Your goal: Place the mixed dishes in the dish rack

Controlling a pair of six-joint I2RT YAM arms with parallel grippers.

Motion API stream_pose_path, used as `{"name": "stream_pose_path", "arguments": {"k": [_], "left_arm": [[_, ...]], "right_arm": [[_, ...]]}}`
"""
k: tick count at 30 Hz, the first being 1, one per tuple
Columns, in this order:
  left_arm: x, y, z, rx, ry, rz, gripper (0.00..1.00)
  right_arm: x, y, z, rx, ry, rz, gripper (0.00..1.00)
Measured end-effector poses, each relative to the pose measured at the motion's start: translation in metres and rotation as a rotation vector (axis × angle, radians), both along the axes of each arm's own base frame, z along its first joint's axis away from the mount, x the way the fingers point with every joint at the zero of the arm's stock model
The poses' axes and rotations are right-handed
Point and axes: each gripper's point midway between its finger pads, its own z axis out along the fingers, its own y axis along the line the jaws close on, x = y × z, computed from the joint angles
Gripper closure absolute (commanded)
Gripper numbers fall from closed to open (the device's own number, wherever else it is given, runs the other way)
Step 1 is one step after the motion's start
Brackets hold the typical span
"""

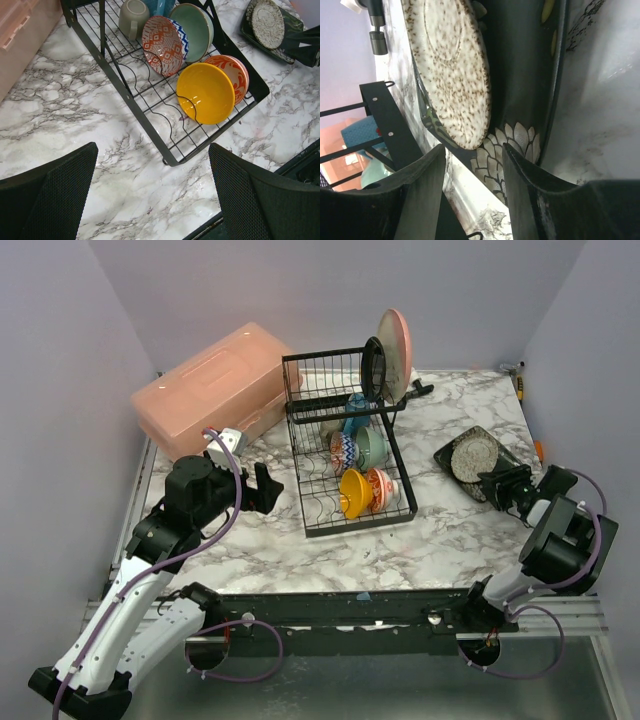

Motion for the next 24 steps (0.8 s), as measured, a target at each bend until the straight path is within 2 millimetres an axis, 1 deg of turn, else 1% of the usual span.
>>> {"name": "stream_pose_path", "arguments": {"k": [6,13,16,24], "left_arm": [[0.0,0.0,0.0,0.0,0.0,-0.001,0.09],[0.0,-0.001,-0.001,0.001,0.004,-0.002,0.09],[0.001,-0.001,-0.002,0.003,0.009,-0.002,0.09],[0.002,-0.002,-0.005,0.008,0.017,-0.003,0.09]], "right_arm": [[0.007,-0.003,-0.008,0.018,-0.009,-0.011,0.54],[0.023,-0.006,-0.013,0.055,-0.072,-0.01,0.6],[0.029,-0.009,-0.014,0.062,-0.102,-0.016,0.69],[0.032,-0.012,-0.024,0.052,-0.104,-0.019,0.99]]}}
